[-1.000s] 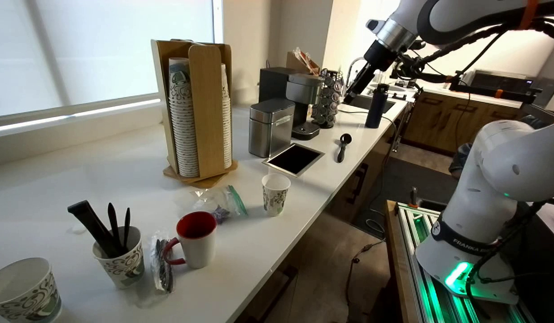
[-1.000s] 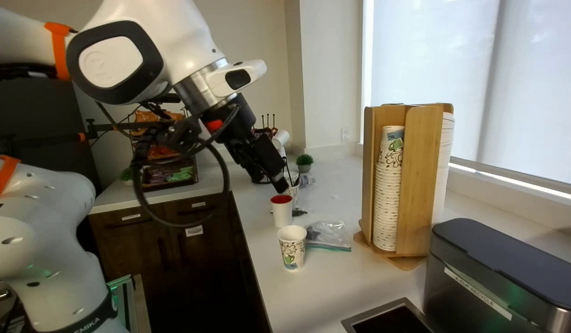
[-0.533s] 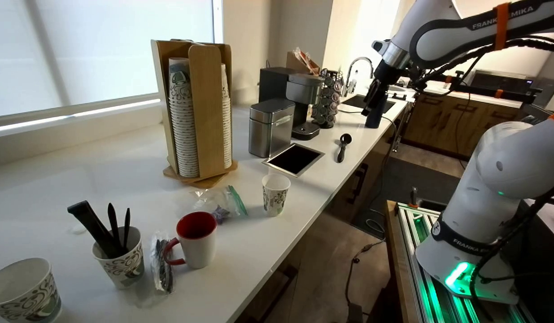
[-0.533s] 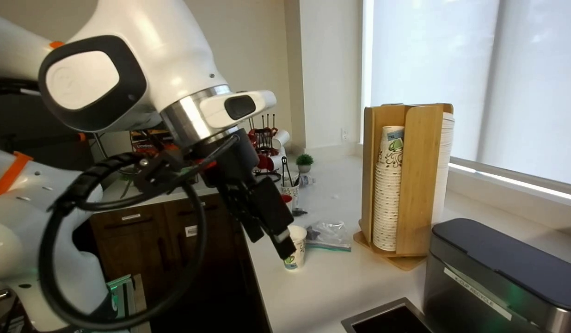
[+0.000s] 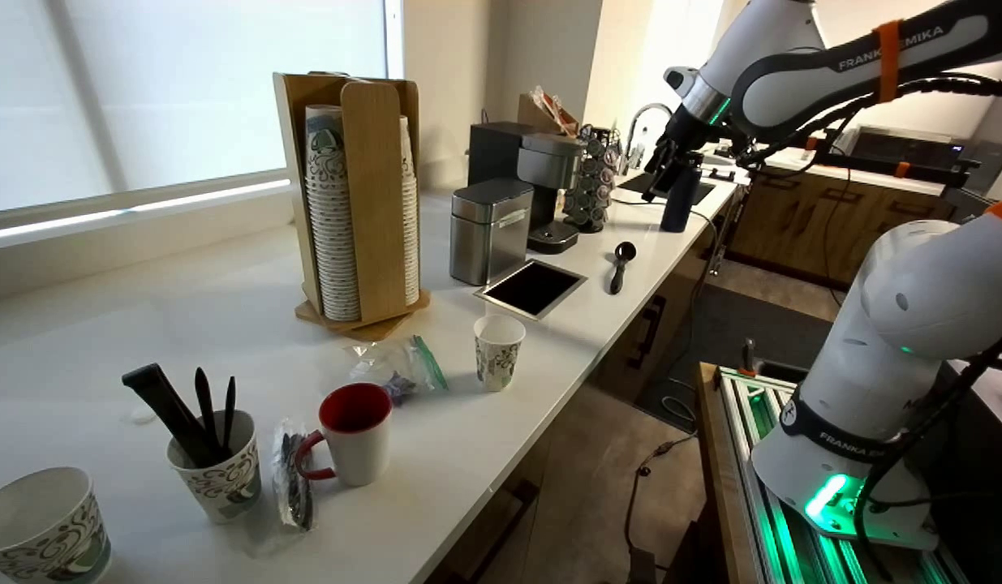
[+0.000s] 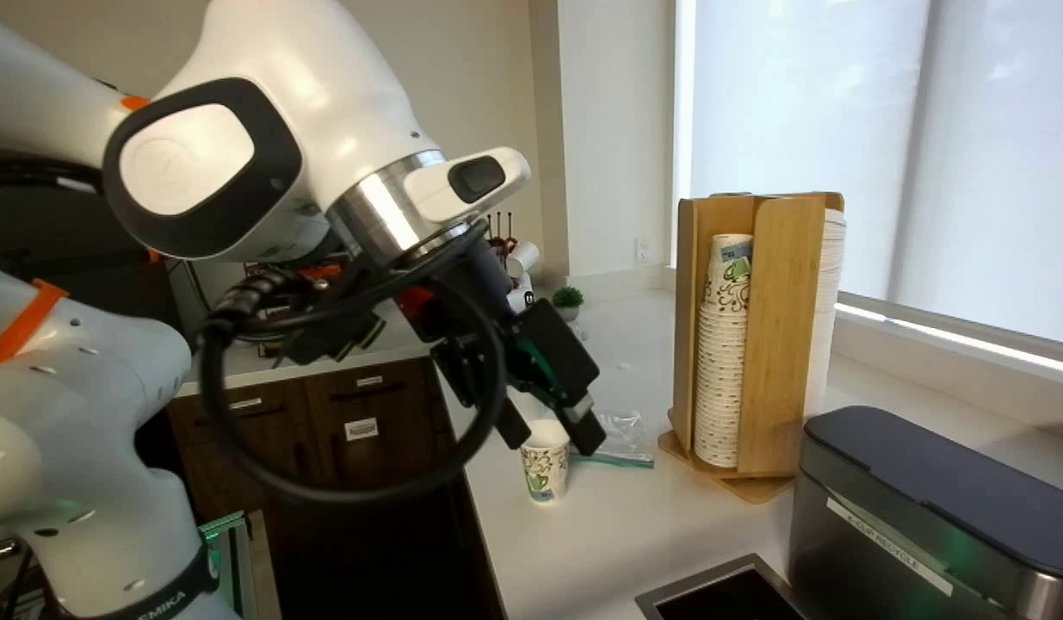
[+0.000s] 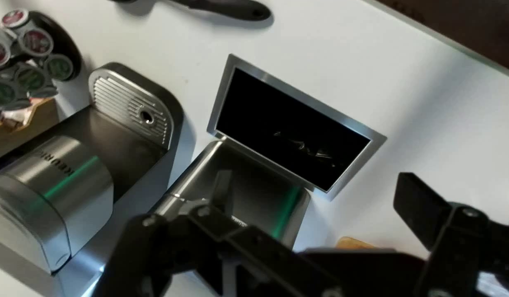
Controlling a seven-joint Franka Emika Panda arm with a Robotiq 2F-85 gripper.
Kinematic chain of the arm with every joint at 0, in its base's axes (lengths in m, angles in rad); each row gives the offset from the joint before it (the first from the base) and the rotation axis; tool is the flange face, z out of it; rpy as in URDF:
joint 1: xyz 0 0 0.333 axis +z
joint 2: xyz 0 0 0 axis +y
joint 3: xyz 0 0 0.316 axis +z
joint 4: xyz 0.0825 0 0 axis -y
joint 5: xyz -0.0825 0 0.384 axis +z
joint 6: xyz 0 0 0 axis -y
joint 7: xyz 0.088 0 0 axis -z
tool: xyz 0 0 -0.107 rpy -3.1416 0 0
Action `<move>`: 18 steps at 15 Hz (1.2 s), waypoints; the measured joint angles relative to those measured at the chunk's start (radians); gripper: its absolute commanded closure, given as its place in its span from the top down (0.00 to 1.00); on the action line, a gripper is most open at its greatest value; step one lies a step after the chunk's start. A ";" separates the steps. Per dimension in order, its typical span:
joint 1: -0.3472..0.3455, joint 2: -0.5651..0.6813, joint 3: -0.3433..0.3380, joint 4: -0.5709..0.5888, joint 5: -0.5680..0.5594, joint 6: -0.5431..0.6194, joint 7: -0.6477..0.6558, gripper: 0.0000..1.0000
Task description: Open the lid of the bin
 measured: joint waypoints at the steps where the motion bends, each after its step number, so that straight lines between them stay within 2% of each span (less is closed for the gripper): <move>1: -0.001 0.027 0.000 0.006 -0.026 0.042 -0.020 1.00; 5: 0.003 0.171 0.056 0.069 -0.124 0.164 -0.050 1.00; 8: -0.028 0.315 0.128 0.146 -0.263 0.251 0.013 1.00; 9: -0.028 0.346 0.133 0.162 -0.273 0.259 0.031 1.00; 18: -0.017 0.355 0.130 0.182 -0.291 0.250 0.058 1.00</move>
